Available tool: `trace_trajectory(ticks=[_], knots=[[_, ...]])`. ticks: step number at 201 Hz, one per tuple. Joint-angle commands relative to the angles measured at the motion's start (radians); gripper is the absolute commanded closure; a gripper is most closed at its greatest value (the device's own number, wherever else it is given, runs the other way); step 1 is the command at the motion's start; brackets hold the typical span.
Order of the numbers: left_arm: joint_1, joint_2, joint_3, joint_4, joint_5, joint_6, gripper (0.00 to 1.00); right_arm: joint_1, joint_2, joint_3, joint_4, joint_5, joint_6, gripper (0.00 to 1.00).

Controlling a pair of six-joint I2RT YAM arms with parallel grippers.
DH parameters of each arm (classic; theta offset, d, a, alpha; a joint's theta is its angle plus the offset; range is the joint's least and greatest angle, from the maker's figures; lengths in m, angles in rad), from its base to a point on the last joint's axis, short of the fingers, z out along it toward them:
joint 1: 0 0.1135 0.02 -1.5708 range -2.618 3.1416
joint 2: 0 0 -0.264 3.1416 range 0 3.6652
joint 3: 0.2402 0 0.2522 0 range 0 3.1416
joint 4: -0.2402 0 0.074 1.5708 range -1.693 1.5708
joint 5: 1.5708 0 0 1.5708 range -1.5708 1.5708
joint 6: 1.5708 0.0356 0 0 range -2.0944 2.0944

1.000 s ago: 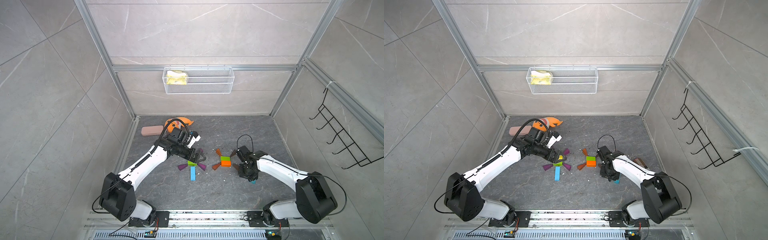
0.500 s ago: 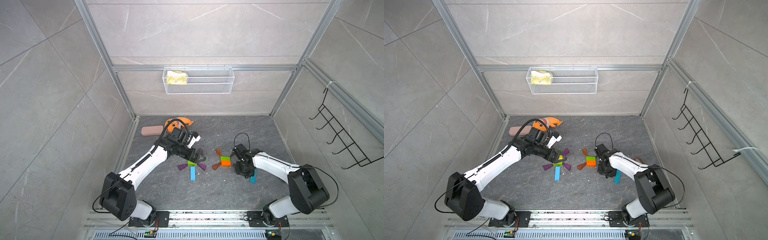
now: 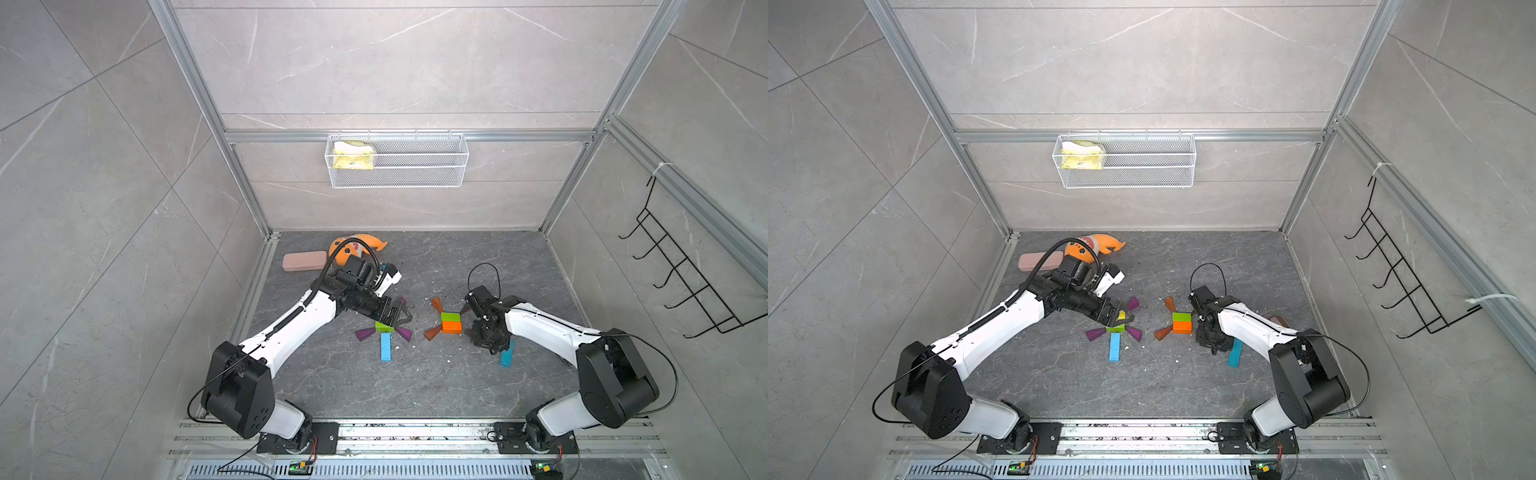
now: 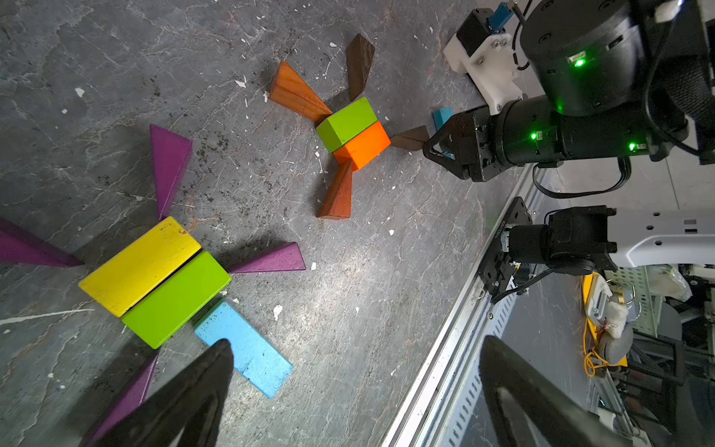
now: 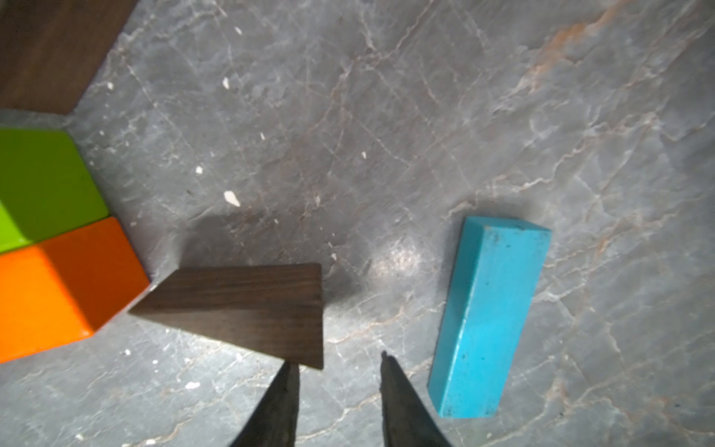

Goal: Assemble a small pinwheel with building blocks
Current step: Assemble the building block at the center of the board.

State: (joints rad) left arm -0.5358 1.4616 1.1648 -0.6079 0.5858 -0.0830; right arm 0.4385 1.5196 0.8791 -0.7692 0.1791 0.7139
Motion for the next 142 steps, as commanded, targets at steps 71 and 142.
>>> trace_trajectory(ticks=[71,142], knots=[[0.006,0.003,0.036,-0.014,0.037,0.022,0.00,0.005,-0.131,-0.006,-0.100,0.000,-0.004,0.62],[0.006,-0.001,0.031,-0.016,0.037,0.023,0.00,-0.055,-0.098,0.002,-0.066,0.021,-0.038,0.80]])
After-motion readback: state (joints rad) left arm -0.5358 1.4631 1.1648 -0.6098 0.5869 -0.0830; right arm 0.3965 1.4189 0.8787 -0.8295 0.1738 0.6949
